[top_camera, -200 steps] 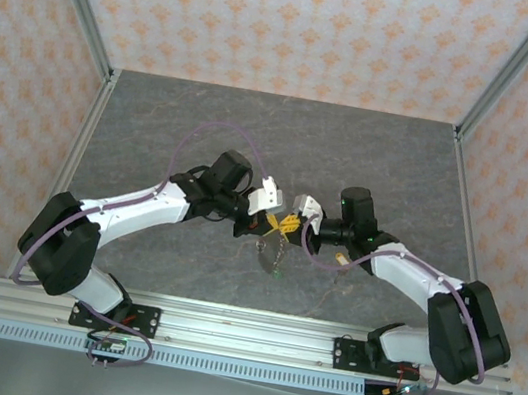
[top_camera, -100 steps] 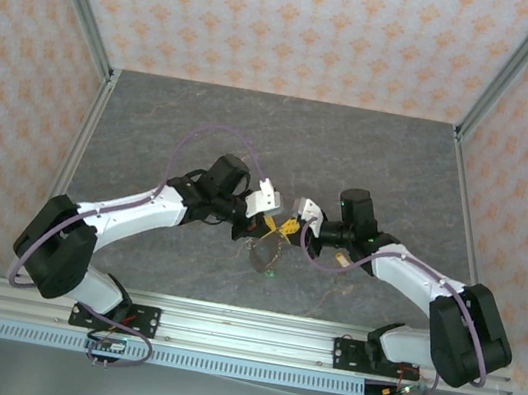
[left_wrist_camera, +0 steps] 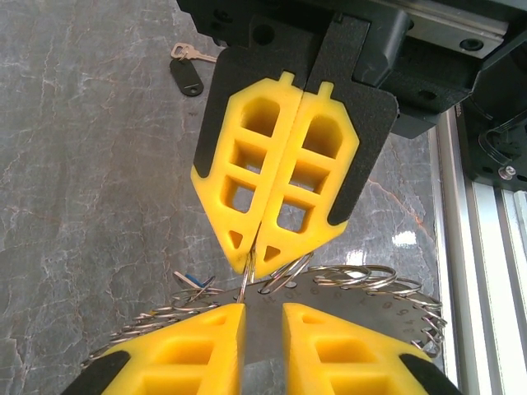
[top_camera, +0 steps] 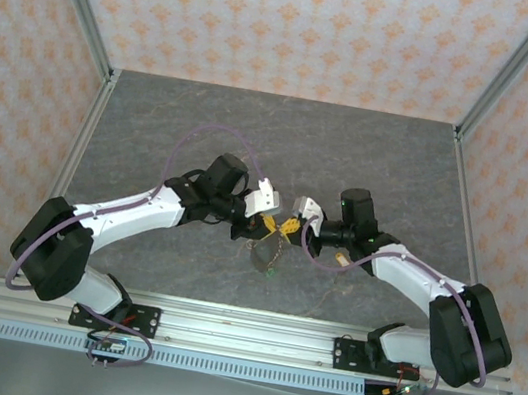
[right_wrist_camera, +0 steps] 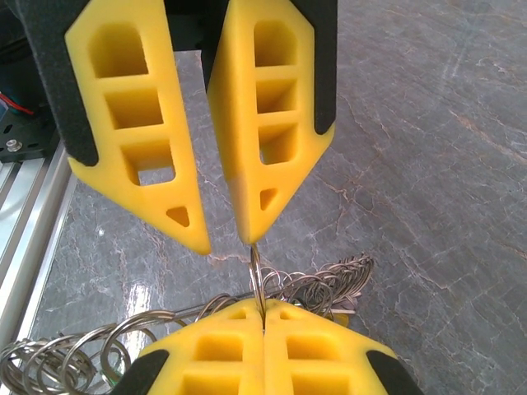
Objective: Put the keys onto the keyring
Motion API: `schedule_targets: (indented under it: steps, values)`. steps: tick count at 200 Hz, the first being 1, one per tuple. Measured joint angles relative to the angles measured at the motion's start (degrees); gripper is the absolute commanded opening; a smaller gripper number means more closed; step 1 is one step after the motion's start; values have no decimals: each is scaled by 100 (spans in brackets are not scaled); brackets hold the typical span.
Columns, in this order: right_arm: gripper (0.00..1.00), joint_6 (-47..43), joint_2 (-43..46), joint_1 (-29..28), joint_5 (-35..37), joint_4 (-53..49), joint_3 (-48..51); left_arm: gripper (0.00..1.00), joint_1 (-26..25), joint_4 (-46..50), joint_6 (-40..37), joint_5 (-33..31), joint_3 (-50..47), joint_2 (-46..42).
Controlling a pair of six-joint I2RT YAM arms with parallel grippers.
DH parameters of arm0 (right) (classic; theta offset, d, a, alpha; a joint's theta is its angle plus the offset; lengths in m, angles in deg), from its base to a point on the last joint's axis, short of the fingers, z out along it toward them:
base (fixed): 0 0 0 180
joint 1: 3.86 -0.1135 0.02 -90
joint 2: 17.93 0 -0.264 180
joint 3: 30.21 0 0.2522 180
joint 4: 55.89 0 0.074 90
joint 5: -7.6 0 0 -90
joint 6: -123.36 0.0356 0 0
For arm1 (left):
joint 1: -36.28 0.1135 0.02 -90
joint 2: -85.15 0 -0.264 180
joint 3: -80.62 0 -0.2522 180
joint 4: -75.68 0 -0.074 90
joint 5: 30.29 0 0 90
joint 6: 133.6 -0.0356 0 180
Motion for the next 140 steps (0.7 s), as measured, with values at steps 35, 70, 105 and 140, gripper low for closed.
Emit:
schedule_targets:
  steps: [35,70,105,140]
  values:
    - [0,103,0,0,0,39,0,20,2,0,-2,0,0,7]
    - [0,153,-2,2,-2,72,0,22,4,-2,-2,0,0,33]
    - [0,197,-46,11,-7,76,0,28,13,-11,-2,-48,0,103]
    - [0,199,-66,11,-20,122,0,31,13,-79,-2,-90,-55,101]
